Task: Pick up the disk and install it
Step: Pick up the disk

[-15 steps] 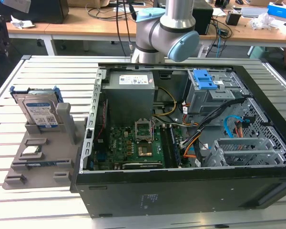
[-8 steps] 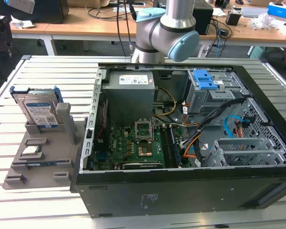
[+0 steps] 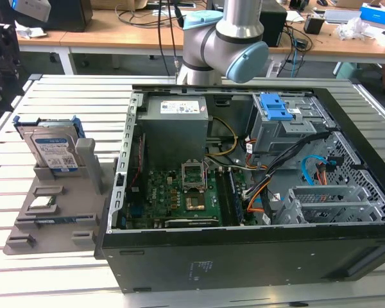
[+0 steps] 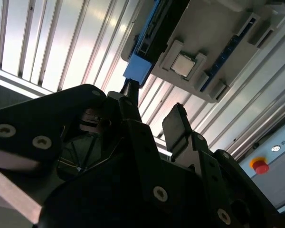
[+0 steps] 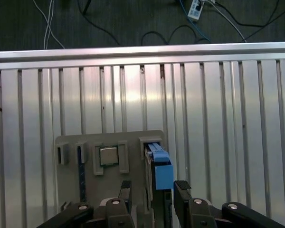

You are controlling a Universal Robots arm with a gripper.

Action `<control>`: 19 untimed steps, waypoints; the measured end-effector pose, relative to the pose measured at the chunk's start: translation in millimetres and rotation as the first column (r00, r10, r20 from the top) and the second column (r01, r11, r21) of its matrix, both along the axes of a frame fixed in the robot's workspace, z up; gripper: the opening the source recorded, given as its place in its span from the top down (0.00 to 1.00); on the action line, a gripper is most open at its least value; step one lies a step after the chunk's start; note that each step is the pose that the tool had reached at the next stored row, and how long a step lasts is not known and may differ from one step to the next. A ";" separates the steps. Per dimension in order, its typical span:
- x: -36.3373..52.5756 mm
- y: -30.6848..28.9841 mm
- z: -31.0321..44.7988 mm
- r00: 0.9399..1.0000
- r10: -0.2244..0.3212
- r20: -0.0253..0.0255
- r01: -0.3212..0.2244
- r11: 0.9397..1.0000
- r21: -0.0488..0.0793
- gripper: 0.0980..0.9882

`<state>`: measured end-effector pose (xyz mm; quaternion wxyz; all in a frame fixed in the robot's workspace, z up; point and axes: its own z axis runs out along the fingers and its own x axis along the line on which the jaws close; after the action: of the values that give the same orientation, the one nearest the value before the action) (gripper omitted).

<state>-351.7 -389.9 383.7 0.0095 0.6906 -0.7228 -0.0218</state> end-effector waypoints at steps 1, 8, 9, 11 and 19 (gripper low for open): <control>0.3 0.1 -0.9 1.000 0.000 0.000 0.000 1.000 0.000 0.57; 4.1 4.0 -7.9 1.000 0.000 0.000 0.000 1.000 -0.002 0.57; 5.5 7.6 -8.7 1.000 0.000 0.000 0.000 1.000 -0.002 0.57; 6.4 13.2 -9.6 1.000 0.000 0.000 0.000 1.000 -0.004 0.57; 7.7 21.3 -22.0 1.000 0.000 0.000 0.000 1.000 -0.006 0.57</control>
<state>-344.0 -368.7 361.7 0.0115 0.6906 -0.7229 -0.0197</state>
